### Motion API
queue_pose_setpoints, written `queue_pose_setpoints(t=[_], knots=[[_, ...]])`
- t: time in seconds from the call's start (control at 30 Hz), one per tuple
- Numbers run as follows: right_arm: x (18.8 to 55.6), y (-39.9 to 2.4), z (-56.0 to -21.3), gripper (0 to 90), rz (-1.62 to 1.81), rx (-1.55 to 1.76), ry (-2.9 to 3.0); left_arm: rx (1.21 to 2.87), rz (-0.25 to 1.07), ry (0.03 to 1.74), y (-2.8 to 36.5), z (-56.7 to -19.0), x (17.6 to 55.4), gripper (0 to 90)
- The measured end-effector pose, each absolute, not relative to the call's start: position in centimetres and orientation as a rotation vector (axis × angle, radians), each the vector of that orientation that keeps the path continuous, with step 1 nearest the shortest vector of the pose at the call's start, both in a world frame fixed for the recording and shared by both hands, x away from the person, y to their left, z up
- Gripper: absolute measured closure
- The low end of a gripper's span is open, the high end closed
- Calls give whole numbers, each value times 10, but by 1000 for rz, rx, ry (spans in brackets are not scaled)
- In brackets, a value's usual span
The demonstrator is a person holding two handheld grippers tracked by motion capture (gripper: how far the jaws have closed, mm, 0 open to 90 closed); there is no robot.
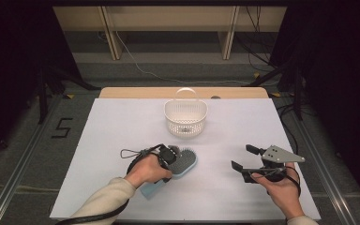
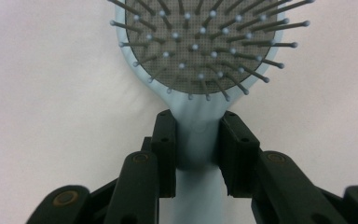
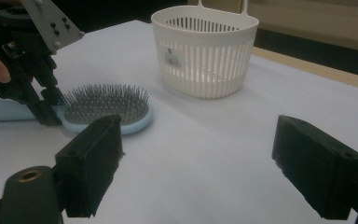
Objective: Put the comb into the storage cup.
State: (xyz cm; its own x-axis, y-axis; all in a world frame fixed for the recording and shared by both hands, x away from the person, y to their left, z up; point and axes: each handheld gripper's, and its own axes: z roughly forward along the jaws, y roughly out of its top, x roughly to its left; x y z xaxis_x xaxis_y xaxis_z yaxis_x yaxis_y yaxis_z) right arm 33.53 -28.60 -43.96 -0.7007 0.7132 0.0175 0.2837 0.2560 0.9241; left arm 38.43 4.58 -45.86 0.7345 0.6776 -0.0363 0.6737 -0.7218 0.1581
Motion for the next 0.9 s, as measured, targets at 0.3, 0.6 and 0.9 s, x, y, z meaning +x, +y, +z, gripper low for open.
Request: queue_pose_setpoints(t=[0.3, 0.6, 0.9], knots=[[335, -286, -439, 157, 1456, 892, 2129, 2760, 33, 1091, 47, -459, 384, 696], [335, -286, -438, 155, 1465, 895, 2115, 2747, 42, 1083, 49, -459, 383, 697], [334, -286, -437, 155, 1466, 891, 2117, 2732, 57, 1080, 51, -458, 381, 698]])
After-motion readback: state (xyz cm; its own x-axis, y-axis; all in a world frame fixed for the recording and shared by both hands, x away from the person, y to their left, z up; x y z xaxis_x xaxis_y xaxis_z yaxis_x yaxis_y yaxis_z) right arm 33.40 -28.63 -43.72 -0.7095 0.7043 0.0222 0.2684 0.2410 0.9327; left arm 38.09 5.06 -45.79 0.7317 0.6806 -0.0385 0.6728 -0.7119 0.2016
